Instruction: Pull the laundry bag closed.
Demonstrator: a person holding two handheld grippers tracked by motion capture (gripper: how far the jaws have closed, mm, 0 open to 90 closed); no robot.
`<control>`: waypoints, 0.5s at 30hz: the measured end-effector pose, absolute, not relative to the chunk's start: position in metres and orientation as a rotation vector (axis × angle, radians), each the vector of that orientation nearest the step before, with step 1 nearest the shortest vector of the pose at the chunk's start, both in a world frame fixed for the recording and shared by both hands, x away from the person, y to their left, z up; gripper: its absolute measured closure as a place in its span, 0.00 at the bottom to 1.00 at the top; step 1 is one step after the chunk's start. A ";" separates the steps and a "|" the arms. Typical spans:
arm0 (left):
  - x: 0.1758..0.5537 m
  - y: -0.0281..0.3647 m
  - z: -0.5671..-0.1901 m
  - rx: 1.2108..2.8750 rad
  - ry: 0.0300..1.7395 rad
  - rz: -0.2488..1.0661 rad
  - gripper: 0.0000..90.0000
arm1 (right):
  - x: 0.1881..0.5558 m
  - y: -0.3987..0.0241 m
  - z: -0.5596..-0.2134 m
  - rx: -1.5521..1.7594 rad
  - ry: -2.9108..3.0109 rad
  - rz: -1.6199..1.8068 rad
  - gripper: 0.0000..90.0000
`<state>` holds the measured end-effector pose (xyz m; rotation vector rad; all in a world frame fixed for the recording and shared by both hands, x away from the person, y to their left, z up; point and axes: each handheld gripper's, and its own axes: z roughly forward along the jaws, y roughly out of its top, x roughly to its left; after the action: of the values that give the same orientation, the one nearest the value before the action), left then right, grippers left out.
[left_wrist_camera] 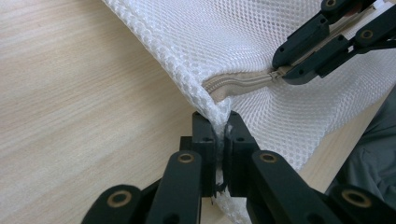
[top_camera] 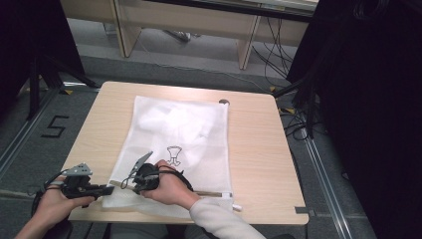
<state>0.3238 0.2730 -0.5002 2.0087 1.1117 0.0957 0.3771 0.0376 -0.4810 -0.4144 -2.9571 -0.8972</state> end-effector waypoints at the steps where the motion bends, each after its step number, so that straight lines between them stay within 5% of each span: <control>1: 0.324 0.273 -0.500 2.009 1.115 0.102 0.94 | 0.377 0.037 -0.481 -0.411 -2.956 -0.896 0.92; 15: 0.324 0.273 -0.500 2.007 1.121 0.087 0.94 | 0.376 0.030 -0.482 -0.436 -2.956 -0.893 0.92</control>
<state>0.3242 0.2734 -0.5004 2.0072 1.1206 0.0867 0.3763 0.0295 -0.4822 -0.4361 -2.9564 -0.8932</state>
